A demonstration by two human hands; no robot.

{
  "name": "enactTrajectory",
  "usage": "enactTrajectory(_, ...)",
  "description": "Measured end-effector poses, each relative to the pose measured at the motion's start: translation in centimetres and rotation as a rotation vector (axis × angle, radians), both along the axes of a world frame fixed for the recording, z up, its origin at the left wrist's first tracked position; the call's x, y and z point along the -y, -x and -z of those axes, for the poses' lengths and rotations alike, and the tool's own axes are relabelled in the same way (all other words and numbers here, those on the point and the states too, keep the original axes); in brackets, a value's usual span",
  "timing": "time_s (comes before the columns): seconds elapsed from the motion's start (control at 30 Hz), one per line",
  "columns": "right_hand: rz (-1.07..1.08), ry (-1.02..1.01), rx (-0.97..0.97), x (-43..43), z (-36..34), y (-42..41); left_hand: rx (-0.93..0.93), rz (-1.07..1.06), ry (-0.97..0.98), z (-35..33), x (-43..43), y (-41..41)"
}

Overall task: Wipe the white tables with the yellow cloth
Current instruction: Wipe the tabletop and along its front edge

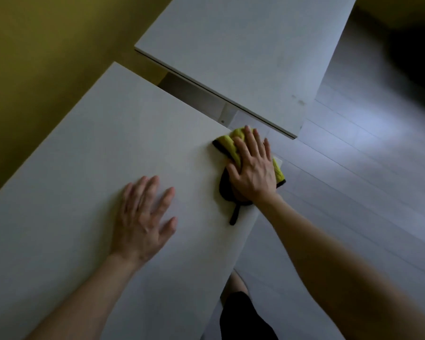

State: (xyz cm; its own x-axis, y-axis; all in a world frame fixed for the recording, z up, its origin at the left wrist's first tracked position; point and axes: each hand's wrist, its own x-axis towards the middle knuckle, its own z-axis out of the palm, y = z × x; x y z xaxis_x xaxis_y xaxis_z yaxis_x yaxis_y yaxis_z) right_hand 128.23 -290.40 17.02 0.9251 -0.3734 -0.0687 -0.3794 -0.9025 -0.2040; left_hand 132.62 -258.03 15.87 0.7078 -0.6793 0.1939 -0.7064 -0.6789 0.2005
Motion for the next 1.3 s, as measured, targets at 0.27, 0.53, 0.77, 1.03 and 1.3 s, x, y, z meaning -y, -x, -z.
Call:
enactTrajectory(0.27,-0.308,-0.103,-0.005,-11.8,0.0,8.9,-0.029,0.004,0.056,0.8,-0.1,0.6)
enactTrajectory(0.53,0.299,0.025,0.028,-1.3,1.0,1.2,-0.026,-0.020,0.071,1.2,-0.2,0.6)
enactTrajectory(0.77,-0.182,-0.129,0.020,-15.7,-0.4,9.0,-0.013,0.007,0.090,1.2,-0.5,0.6)
enactTrajectory(1.03,0.353,-0.092,0.043,2.2,1.2,3.5,0.018,-0.007,0.110,1.8,-0.3,0.5)
enactTrajectory(1.3,-0.424,-0.083,0.029,-10.4,0.5,7.9,-0.026,-0.181,0.057,1.4,-0.4,0.5)
